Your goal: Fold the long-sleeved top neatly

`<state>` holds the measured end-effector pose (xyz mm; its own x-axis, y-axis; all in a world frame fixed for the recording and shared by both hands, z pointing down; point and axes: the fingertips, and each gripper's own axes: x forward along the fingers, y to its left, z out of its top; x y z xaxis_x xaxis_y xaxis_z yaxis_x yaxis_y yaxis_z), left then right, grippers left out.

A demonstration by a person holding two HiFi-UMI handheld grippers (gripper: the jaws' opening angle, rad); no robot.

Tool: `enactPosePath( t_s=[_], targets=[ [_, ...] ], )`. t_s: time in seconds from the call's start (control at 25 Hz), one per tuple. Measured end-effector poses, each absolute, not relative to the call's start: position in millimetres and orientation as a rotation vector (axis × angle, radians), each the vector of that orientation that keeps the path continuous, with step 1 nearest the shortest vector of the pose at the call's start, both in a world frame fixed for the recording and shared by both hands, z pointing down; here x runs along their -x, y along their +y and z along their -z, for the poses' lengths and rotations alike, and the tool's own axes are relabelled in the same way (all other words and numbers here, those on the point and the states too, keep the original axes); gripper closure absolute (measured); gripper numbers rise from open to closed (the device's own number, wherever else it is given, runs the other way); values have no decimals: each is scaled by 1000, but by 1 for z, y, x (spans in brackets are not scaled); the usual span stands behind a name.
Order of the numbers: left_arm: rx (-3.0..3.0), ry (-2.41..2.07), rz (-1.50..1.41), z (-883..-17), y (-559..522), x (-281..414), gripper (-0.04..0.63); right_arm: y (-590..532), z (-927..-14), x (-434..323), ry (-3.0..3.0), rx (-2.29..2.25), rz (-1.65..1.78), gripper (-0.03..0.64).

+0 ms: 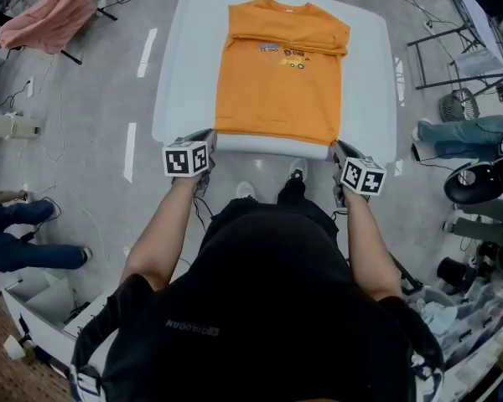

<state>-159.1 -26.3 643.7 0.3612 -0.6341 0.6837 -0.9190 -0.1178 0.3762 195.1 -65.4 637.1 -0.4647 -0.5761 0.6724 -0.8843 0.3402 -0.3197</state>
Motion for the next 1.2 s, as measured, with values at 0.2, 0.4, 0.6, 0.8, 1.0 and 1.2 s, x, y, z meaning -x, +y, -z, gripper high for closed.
enactPosePath(
  t_s=[0.2,0.4,0.6,0.8,1.0,1.2],
  targets=[
    [-1889,-1319,-459,-632,-11,159,586,-49,-621,-196,-2180,-1313,-893,584],
    [-1954,-1316,-433,-607,-5,160,586,-37,-593,-199,-2203,-1352,-853,586],
    [-2028,-1356,-342,-561,-18,159,586,-37,-553,-199,-2267,-1371,-781,586],
    [-2095,-1398,-227,-505,-50,164,586,-66,-495,-190,-2367,-1425,-703,586],
    [-2152,-1444,-172,-458,-93,171,586,-106,-448,-181,-2440,-1434,-604,586],
    [-2176,-1483,-171,-430,-146,166,586,-152,-427,-186,-2485,-1419,-587,586]
  ],
)
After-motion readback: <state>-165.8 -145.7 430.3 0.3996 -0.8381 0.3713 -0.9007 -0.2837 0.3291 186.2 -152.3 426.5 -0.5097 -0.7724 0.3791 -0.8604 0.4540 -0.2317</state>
